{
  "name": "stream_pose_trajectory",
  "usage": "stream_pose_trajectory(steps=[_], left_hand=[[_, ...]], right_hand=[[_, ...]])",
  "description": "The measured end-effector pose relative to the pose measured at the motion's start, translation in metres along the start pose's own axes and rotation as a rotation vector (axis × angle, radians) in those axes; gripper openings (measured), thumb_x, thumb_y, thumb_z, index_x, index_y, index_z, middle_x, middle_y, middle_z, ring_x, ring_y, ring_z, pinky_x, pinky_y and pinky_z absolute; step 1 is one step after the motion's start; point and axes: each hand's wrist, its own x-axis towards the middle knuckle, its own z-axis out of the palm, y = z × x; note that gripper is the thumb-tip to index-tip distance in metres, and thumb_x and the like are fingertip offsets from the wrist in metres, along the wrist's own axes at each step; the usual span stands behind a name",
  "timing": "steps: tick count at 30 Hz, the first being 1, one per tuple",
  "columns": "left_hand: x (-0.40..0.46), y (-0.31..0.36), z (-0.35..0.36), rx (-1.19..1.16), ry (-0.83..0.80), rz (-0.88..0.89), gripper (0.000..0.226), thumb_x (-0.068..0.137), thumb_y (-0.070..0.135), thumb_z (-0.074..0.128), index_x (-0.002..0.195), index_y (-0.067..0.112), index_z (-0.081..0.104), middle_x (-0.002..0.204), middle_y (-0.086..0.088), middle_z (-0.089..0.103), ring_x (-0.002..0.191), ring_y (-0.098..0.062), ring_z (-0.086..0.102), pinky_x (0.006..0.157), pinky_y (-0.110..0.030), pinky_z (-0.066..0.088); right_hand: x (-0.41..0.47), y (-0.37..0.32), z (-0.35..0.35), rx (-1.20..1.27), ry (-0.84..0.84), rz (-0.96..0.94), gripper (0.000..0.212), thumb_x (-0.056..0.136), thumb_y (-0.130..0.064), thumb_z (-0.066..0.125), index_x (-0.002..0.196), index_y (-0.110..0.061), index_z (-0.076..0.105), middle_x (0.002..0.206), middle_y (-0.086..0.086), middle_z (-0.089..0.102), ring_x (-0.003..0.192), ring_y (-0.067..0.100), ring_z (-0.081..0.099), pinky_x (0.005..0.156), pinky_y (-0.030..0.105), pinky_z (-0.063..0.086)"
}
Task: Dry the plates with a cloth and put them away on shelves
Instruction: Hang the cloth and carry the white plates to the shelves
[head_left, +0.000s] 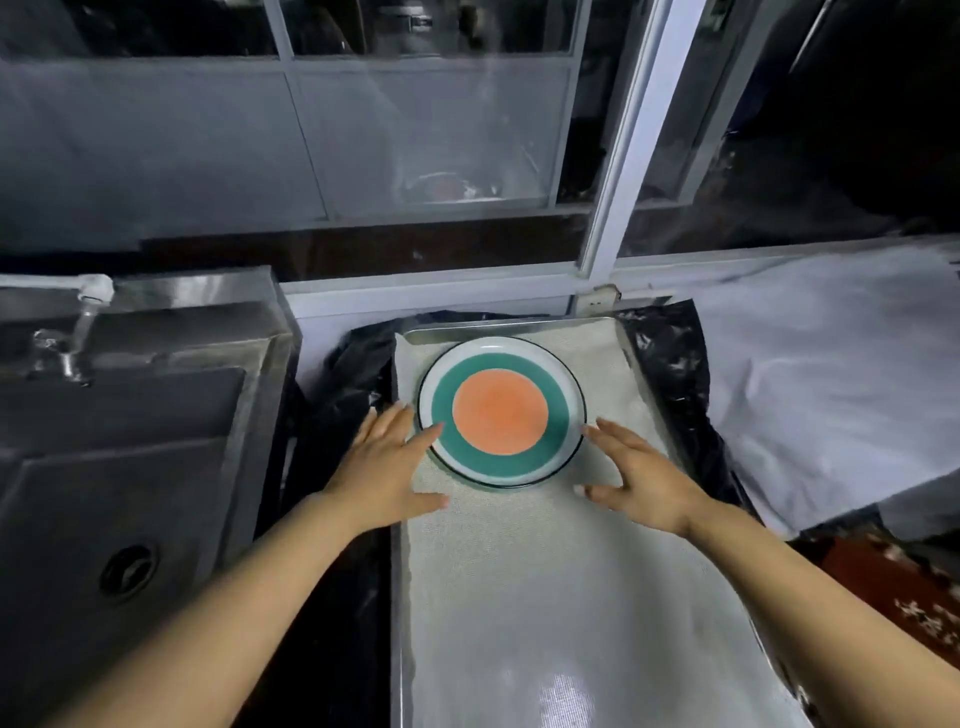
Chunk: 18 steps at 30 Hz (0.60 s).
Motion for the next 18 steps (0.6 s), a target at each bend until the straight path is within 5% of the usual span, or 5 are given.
stream_pose_trajectory(steps=[4, 11, 18], left_hand=[[0.04, -0.008, 0.022, 0.053, -0.108, -0.058, 0.109, 0.075, 0.073, 0.06, 0.155, 0.032, -0.002, 0.162, -0.017, -0.005, 0.149, -0.027, -0.014, 0.12, -0.044, -0.011], [0.082, -0.018, 0.045, 0.155, -0.172, -0.124, 0.128, 0.068, 0.076, 0.063, 0.149, 0.029, -0.024, 0.16, -0.022, -0.006, 0.148, -0.029, -0.018, 0.112, -0.054, -0.02], [0.102, -0.024, 0.059, 0.195, -0.137, -0.155, 0.147, 0.051, 0.089, 0.06, 0.14, 0.027, -0.04, 0.158, -0.024, -0.002, 0.146, -0.033, -0.017, 0.107, -0.067, -0.02]], right_hand=[[0.041, 0.033, 0.012, 0.027, -0.052, 0.024, 0.091, 0.087, -0.042, 0.069, 0.155, -0.028, 0.011, 0.164, 0.007, 0.006, 0.151, 0.015, 0.003, 0.111, 0.016, 0.005], [0.092, 0.06, 0.034, -0.004, -0.079, -0.015, 0.118, 0.063, -0.076, 0.065, 0.156, -0.032, 0.007, 0.161, 0.015, 0.01, 0.15, 0.029, 0.008, 0.121, 0.043, 0.016], [0.117, 0.07, 0.045, -0.09, -0.067, -0.096, 0.131, 0.057, -0.072, 0.075, 0.156, -0.029, 0.0, 0.158, 0.02, -0.001, 0.146, 0.037, 0.002, 0.12, 0.049, 0.01]])
